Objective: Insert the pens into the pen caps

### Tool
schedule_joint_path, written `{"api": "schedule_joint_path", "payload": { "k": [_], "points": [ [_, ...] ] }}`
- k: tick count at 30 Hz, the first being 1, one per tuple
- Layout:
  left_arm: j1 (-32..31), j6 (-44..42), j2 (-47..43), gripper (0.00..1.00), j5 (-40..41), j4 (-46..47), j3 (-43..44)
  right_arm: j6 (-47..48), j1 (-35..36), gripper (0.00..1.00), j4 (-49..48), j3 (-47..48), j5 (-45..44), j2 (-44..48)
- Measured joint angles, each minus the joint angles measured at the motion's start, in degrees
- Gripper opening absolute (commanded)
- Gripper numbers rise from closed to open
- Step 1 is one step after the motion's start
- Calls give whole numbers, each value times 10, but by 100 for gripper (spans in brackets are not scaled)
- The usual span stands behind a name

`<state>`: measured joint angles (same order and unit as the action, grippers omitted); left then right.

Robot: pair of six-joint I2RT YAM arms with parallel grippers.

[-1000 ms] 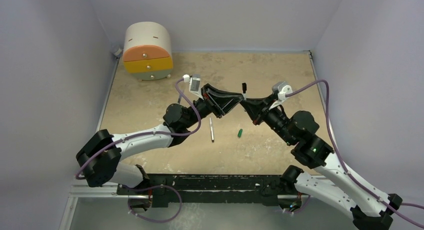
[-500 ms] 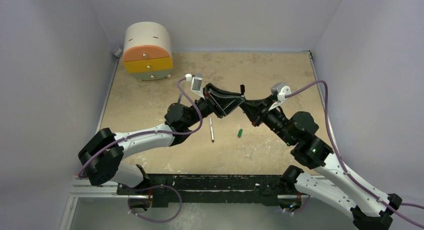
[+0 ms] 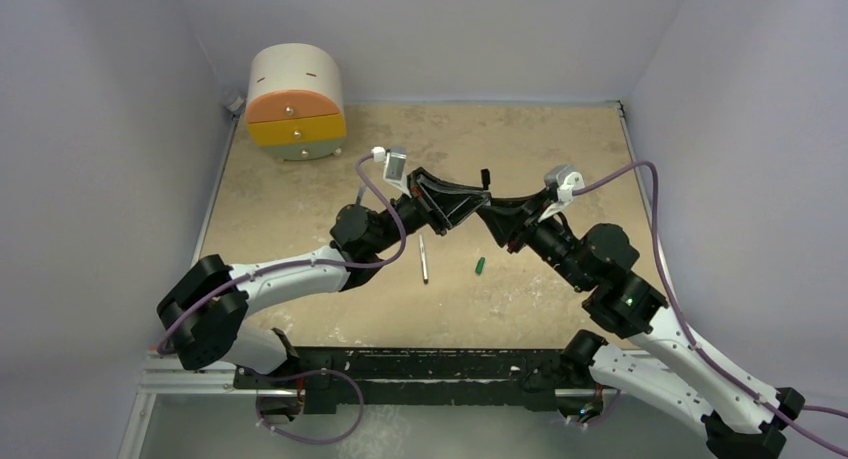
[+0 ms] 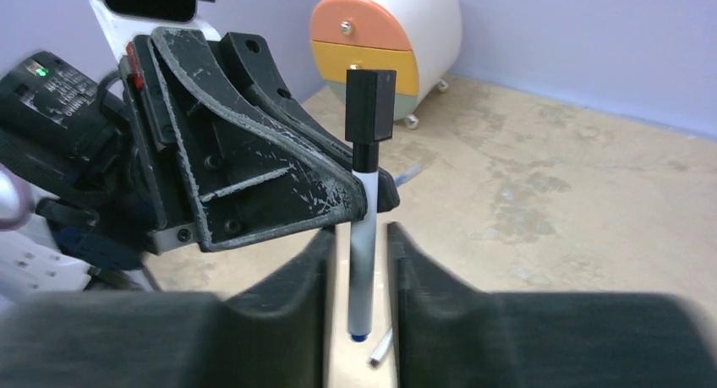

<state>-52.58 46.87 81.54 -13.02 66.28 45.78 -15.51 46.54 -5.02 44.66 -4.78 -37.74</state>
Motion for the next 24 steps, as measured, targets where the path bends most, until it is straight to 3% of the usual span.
{"api": "schedule_joint_path", "payload": {
  "k": [1, 4, 8, 9, 14, 19, 24],
  "points": [
    [0, 0, 0, 0, 1, -5, 0, -3, 0, 52, 0, 0, 0, 0],
    [0, -16, -10, 0, 18, -49, 4, -7, 0, 64, 14, -2, -2, 5],
    [9, -61, -42, 0, 58, -175, 17, -10, 0, 68, 33, -2, -14, 19],
    [13, -72, -49, 0, 69, -206, 21, -10, 0, 66, 39, -2, -21, 27],
    [40, -153, -68, 0, 196, -444, 86, -17, 0, 2, 79, -2, -72, 63],
    [92, -184, -38, 0, 294, -595, 108, -31, 0, 0, 93, -7, -98, 75],
    [120, -185, -1, 0, 355, -686, 76, -36, 0, 0, 94, -18, -97, 63]
  ]
}}
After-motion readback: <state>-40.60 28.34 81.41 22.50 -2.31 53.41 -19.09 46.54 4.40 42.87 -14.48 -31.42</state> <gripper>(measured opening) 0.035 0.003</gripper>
